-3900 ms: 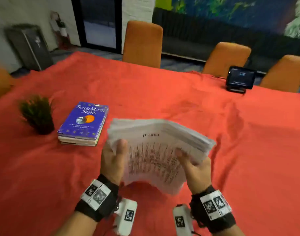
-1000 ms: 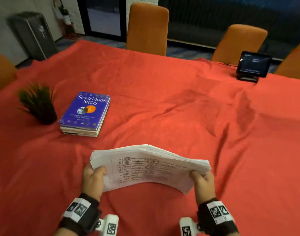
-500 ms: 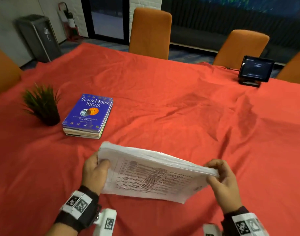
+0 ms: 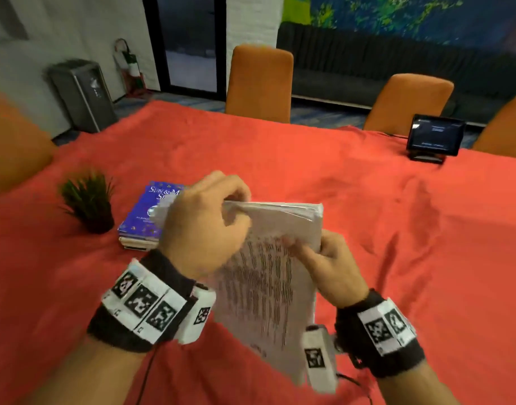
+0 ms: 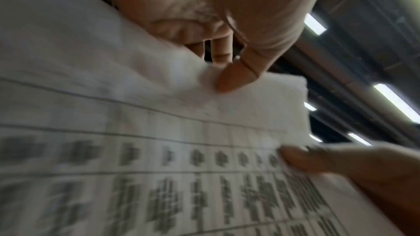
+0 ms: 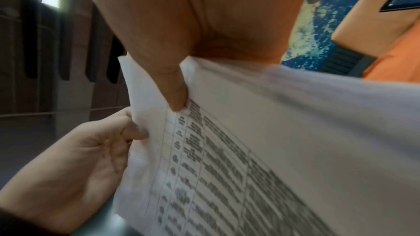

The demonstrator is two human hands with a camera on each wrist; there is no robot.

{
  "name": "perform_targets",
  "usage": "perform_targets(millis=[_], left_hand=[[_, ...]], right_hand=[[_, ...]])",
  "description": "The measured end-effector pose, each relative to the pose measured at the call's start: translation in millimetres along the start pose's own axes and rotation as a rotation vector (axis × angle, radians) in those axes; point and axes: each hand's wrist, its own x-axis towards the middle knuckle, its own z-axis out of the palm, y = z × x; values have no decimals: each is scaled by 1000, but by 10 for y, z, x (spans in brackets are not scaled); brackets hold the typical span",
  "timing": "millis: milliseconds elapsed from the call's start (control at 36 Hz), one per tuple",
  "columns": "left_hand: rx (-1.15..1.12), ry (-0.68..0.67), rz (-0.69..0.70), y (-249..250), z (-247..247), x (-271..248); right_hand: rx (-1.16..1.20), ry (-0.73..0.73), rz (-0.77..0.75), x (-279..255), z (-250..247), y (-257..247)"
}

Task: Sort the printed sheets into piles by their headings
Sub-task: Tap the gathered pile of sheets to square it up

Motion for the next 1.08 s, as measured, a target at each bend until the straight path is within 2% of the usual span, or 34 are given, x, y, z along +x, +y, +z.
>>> perform_targets(millis=[56, 111, 139, 167, 222, 250, 278, 389, 500, 583, 694, 778, 889, 1083], left_hand=[[-74, 98, -40, -238, -32, -73], [-254, 184, -209, -539, -16, -225], [-409, 177, -305, -631, -2, -305], [-570, 114, -362, -690, 32, -383], [-793, -82, -349, -632, 131, -485], [-838, -126, -336, -574, 200, -521], [-868, -108, -340, -520, 264, -540], [-895, 176, -449, -443, 418, -561], [-906, 294, -382, -299, 422, -572], [-862, 298, -322, -278, 490, -678], [-860, 246, -394, -361, 621, -911], [-870, 219, -387, -395, 668, -952], [-918, 210, -390, -478, 718, -937], [-838, 267, -418, -418, 790, -924]], right_hand=[[87, 75, 13, -28, -20, 62], [185, 152, 40, -54, -61, 112], [213, 179, 50, -66, -83, 131], [248, 198, 51, -80, -95, 134], [330, 220, 63, -96, -91, 115], [363, 226, 69, -101, -73, 90], [380, 235, 67, -102, -54, 69], [386, 291, -10, -108, 1, 33], [344, 344, -105, -156, 23, 28], [311, 388, -125, -235, 70, 124], [297, 403, -56, -414, 147, 331], [240, 425, -9, -459, 136, 402], [277, 472, 6, -413, 109, 372], [332, 493, 26, -367, 190, 316]])
